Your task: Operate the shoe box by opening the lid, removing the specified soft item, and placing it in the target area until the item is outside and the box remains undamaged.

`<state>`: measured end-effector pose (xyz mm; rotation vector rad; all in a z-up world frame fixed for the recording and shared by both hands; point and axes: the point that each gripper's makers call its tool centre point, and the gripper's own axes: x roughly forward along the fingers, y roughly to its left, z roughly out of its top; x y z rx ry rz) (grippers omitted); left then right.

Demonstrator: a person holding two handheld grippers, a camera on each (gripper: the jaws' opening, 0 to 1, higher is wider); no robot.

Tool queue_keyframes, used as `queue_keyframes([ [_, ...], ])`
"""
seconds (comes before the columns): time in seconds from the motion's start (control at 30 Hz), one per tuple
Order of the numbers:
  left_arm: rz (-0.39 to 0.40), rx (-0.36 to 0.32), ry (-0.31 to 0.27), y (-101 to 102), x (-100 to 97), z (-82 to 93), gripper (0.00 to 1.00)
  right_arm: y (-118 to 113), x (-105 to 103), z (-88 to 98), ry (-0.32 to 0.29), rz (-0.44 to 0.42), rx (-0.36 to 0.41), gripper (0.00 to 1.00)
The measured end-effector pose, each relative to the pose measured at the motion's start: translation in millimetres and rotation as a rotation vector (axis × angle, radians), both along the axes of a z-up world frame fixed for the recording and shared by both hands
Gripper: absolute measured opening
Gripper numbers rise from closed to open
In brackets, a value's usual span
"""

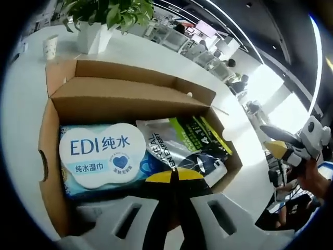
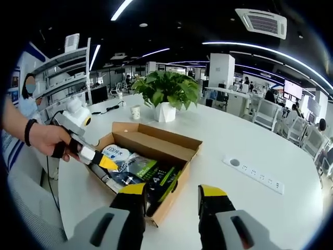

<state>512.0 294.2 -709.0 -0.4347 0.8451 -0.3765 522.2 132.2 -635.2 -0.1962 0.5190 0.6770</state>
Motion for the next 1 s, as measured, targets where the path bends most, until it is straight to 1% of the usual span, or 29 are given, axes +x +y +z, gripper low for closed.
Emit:
queue_keyframes([
  [0.13, 0.000, -0.005, -0.007, -2.9, -1.2, 2.6, 0.00, 4.3, -4.4, -5.1, 0.012, 0.017, -0.003, 0.37],
  [0.17, 0.007, -0.022, -0.003, -4.1, -2.0, 3.8, 0.00, 5.0, -4.6, -6.6, 0.014, 0.020, -0.003, 0.36],
  [0.27, 0.031, -0.045, 0.001, -2.4, -2.8, 4.6, 0.00, 8.5, -7.3, -10.3, 0.023, 0.032, -0.005, 0.36],
  [0.33, 0.060, -0.078, 0.009, -0.6, -2.3, 6.0, 0.00, 11.8, -10.1, -13.0, 0.033, 0.047, -0.010, 0.36],
  [0.43, 0.068, -0.089, 0.009, -0.9, -2.3, 10.0, 0.00, 16.9, -13.5, -17.9, 0.038, 0.076, -0.034, 0.36],
  [0.5, 0.069, -0.093, 0.008, -2.1, -2.8, 11.5, 0.00, 18.2, -15.5, -24.3, 0.043, 0.094, -0.073, 0.36],
  [0.53, 0.067, -0.095, 0.006, -3.2, -3.8, 13.0, 0.00, 19.3, -15.7, -26.9, 0.036, 0.106, -0.094, 0.36],
  [0.57, 0.069, -0.098, 0.006, -3.6, -4.2, 13.6, 0.00, 20.8, -16.3, -28.3, 0.037, 0.110, -0.099, 0.35],
  [0.7, 0.080, -0.113, 0.007, -4.2, -6.7, 16.3, 0.00, 25.8, -14.4, -31.6, 0.061, 0.105, -0.081, 0.33],
  [0.73, 0.086, -0.125, 0.011, -4.1, -8.2, 17.7, 0.00, 26.3, -14.0, -31.8, 0.072, 0.099, -0.068, 0.32],
  [0.77, 0.089, -0.125, 0.010, -3.7, -9.2, 18.3, 0.00, 27.6, -14.3, -31.7, 0.096, 0.087, -0.037, 0.31],
  [0.8, 0.087, -0.123, 0.008, -3.9, -10.1, 18.9, 0.00, 27.9, -14.2, -31.4, 0.100, 0.086, -0.029, 0.31],
  [0.87, 0.084, -0.118, 0.006, -3.3, -12.2, 18.2, 0.00, 25.2, -13.1, -34.1, 0.117, 0.080, -0.033, 0.31],
  [0.93, 0.079, -0.115, 0.007, -3.4, -15.5, 17.1, 0.00, 24.6, -14.4, -36.1, 0.146, 0.078, -0.013, 0.30],
  [1.0, 0.075, -0.112, 0.007, -3.6, -19.1, 16.2, 0.00, 25.9, -18.9, -38.7, 0.211, 0.067, 0.038, 0.30],
])
